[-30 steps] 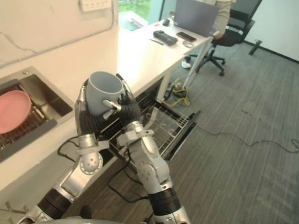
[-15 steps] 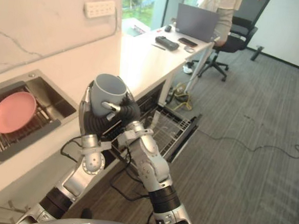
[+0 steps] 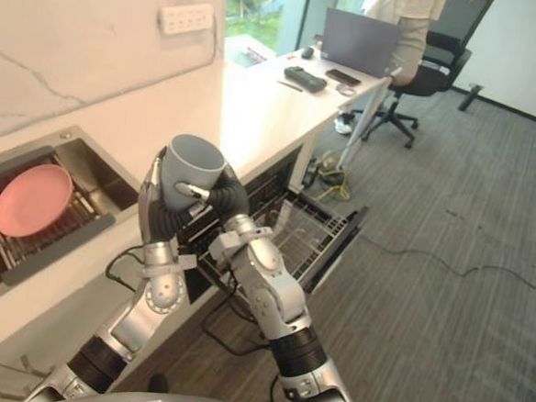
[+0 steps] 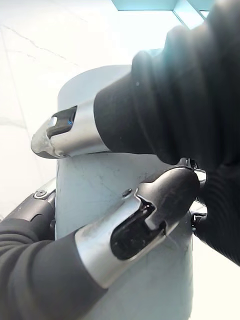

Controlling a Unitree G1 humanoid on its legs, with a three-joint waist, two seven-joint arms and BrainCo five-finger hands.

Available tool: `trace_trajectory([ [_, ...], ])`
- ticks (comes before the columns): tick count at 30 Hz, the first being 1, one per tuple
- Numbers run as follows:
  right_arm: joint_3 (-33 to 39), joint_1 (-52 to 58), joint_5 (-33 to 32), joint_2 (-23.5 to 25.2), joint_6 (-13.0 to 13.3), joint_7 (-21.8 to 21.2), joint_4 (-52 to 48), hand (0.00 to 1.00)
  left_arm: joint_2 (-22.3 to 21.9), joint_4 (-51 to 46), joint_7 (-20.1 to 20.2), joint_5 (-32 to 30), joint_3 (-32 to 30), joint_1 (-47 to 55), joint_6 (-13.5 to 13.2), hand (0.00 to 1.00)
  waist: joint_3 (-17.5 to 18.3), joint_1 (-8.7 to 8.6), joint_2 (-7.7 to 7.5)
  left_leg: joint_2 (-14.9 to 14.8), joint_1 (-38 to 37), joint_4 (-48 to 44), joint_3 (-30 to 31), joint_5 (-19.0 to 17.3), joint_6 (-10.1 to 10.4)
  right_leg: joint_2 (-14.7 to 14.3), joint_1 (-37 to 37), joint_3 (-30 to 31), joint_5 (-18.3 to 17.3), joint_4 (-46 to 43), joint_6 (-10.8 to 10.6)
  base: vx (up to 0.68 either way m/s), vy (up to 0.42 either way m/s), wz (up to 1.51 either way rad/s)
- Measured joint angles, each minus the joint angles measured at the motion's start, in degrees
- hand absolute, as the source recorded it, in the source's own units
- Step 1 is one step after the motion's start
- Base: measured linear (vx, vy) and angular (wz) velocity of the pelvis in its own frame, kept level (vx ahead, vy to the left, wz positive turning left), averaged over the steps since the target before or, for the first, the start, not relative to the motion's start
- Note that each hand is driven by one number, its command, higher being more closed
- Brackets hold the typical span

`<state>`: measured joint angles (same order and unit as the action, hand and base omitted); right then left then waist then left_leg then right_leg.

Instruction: Walk over to the sink, pick up the cup, carry it to the dishwasher, place the cup inside the dishwasher, then close the dishwasher door

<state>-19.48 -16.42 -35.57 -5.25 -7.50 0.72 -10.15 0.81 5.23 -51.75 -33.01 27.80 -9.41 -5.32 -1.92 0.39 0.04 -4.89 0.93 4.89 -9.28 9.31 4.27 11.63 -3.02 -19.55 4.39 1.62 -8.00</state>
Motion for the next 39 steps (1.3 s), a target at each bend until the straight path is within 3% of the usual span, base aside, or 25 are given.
trace_trajectory([
  [12,-0.1,-0.3,-2.9,-0.1,0.2,0.9,0.0,1.0,0.4,-0.1,-0.1,-1.9,0.1,-0.1,0.3,1.0,0.1,0.19,0.14,0.1,0.0,0.0,0.3,-0.2,0.2,0.0,-0.1,-0.1,0.0,0.1,-0.1,0.0,0.0,0.0],
  [17,-0.5,-0.4,-5.2,-0.7,1.8,0.9,0.0,1.0,1.5,-0.4,-0.1,-2.9,0.5,-0.7,0.3,1.0,0.3,0.53,0.44,0.1,0.1,0.0,0.6,-0.1,0.3,0.0,-0.1,-0.2,0.0,0.1,-0.1,0.0,0.0,0.0],
  [18,-0.7,-0.4,-5.7,-1.0,2.4,0.9,0.0,1.0,1.6,-0.6,-0.2,-3.4,0.5,-0.7,0.3,0.0,0.3,0.57,0.47,0.1,0.1,0.0,0.6,-0.1,0.3,0.0,-0.1,-0.2,0.0,0.1,-0.1,0.0,0.0,0.0],
  [29,-1.3,-2.5,-11.9,-1.9,8.6,1.0,0.0,1.0,3.3,-3.5,-3.4,-11.3,2.8,-0.5,-0.7,0.0,0.4,1.23,0.84,0.2,0.4,0.0,1.4,0.0,0.4,0.0,-0.4,-1.1,0.0,0.2,-0.1,0.0,-0.003,0.03],
  [35,-2.5,-5.9,-12.0,-1.5,9.2,1.0,0.0,1.0,4.0,-5.5,-8.5,-15.7,1.9,-0.9,2.6,0.0,0.8,0.97,1.79,0.2,0.4,0.0,1.4,0.0,0.4,-0.1,-0.5,-1.2,0.0,0.5,-0.1,0.0,0.0,0.0],
  [39,-2.3,-6.9,-12.0,1.9,10.8,1.0,0.0,1.0,4.8,-7.0,-11.9,-17.9,-2.1,-2.3,3.6,0.0,0.8,0.7,2.2,0.2,0.4,0.0,1.6,0.0,0.4,-0.1,-0.9,-1.5,-0.2,0.7,-0.3,-0.01,-0.005,0.02],
])
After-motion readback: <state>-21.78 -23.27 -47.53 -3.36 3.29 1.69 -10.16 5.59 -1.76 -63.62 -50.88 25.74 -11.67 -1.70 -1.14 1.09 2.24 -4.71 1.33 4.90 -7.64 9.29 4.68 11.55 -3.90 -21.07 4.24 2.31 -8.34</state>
